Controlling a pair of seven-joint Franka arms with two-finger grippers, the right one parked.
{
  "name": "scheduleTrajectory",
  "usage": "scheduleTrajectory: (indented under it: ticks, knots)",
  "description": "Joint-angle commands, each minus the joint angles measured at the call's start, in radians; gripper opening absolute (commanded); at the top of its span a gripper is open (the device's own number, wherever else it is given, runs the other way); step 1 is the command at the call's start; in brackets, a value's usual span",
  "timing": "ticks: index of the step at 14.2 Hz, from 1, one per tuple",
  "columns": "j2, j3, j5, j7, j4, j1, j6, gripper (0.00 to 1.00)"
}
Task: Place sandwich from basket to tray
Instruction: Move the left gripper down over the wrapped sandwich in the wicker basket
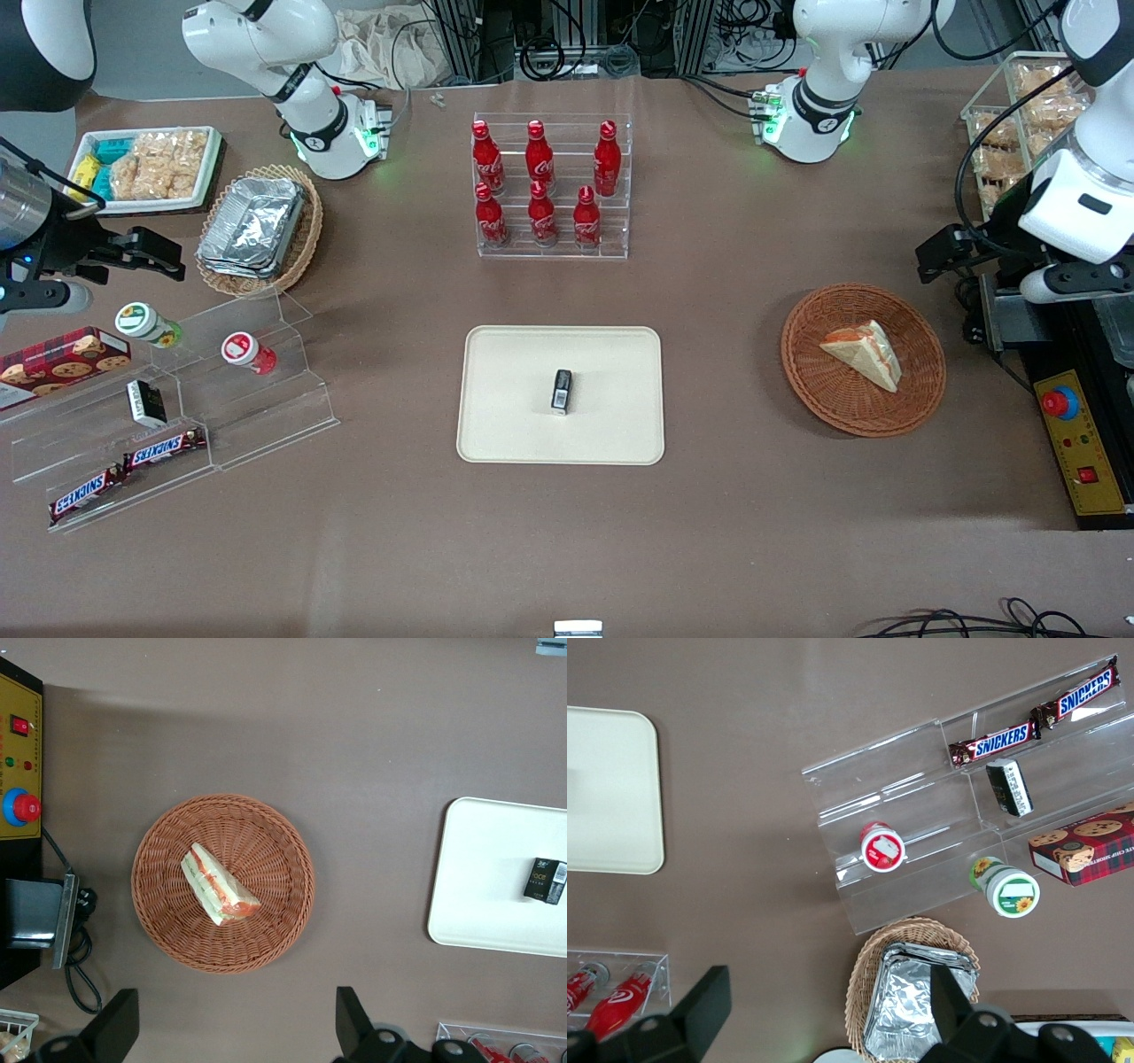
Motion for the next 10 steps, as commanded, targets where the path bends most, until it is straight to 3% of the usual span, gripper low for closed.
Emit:
scheduleTrajectory:
  ticks: [1,4,6,10]
  knots:
    - [-0.006,-0.003,0.013,0.002,0.004,0.004,-0.008,1.00]
    - [0.000,0.002,0.013,-0.014,0.004,0.007,-0.009,1.00]
    - [0.006,0.002,0.021,-0.194,-0.010,0.007,-0.002,1.00]
    - [-0.002,0.004,-0.014,-0.318,-0.128,0.040,0.061,1.00]
